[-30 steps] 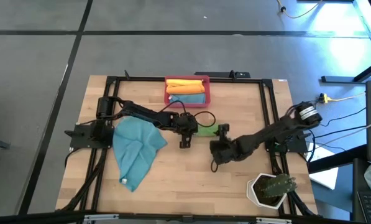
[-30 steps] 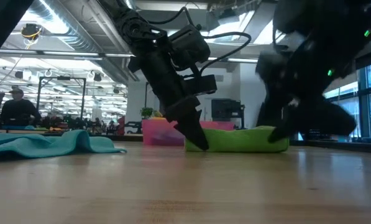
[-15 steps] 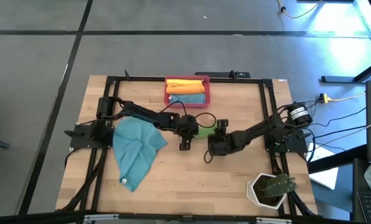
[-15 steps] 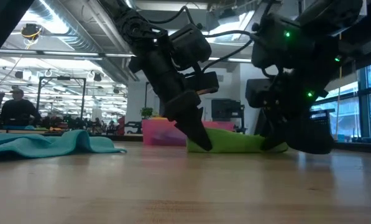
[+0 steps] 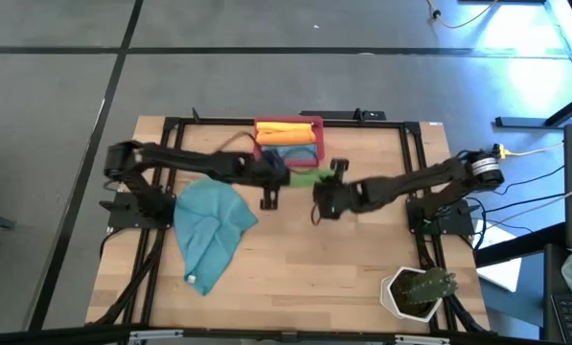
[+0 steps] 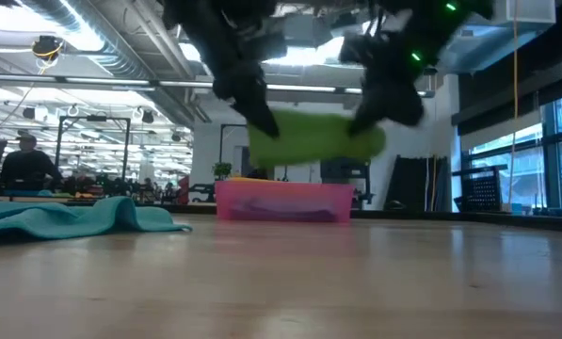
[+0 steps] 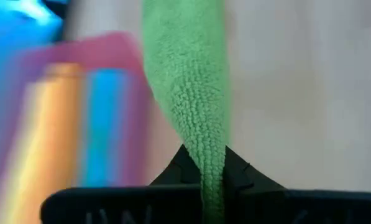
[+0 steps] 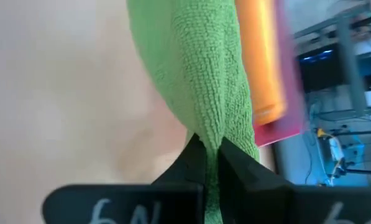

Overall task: Roll microfiber towels into tight, uniform cylinder then place into a basket
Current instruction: Put the green microfiber towel into the red bin

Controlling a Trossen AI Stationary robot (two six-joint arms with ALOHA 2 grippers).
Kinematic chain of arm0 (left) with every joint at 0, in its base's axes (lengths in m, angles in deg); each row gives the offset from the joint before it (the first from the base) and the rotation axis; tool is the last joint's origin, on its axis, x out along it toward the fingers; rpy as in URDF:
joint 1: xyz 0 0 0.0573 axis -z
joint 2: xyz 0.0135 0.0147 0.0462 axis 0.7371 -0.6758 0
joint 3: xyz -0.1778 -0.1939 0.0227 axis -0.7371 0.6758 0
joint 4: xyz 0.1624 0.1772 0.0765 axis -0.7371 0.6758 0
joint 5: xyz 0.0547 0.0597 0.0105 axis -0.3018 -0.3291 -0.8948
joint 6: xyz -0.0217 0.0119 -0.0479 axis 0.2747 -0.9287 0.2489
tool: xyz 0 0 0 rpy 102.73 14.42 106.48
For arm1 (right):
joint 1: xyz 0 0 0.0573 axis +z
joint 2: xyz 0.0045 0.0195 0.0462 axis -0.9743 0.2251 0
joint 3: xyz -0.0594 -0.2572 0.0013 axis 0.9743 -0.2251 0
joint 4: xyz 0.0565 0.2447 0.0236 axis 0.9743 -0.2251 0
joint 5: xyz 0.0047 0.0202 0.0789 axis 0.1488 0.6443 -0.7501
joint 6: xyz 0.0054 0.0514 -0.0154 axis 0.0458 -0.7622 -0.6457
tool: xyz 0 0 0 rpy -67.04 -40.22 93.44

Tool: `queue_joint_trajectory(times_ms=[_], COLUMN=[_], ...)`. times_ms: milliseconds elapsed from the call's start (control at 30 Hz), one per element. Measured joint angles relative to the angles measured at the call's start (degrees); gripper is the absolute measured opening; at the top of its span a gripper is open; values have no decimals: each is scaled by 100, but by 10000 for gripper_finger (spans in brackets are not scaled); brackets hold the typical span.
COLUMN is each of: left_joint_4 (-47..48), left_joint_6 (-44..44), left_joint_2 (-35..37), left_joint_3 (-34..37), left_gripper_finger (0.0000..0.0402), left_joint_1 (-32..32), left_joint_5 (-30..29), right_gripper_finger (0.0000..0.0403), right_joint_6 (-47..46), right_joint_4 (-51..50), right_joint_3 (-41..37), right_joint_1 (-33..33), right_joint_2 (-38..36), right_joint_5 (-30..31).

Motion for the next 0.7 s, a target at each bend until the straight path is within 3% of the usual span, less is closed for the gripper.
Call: queue_joint_trajectory(times_ms=[100, 267, 500, 700], left_joint_4=[141, 180, -118, -215], left_joint_6=[-405, -1047, -1956, -2276], left_joint_2=[407, 548, 51, -470], left_joint_3=[-8, -8, -22, -19], left_gripper_finger=[0, 0, 0, 0], left_joint_1=[-306, -1087, -1982, -2222], left_joint_5=[-305, -282, -82, 149], right_gripper_finger=[15, 15, 15, 15], right_joint_6=[533, 1106, 1388, 1443], right_joint_4=[207, 772, 1504, 1755], right_joint_3=[301, 600, 603, 603], right_joint_1=[-464, -1363, -2364, -2748], right_joint_2=[-168, -6, 546, 1146], right_joint_5=[-135, -982, -1863, -2319])
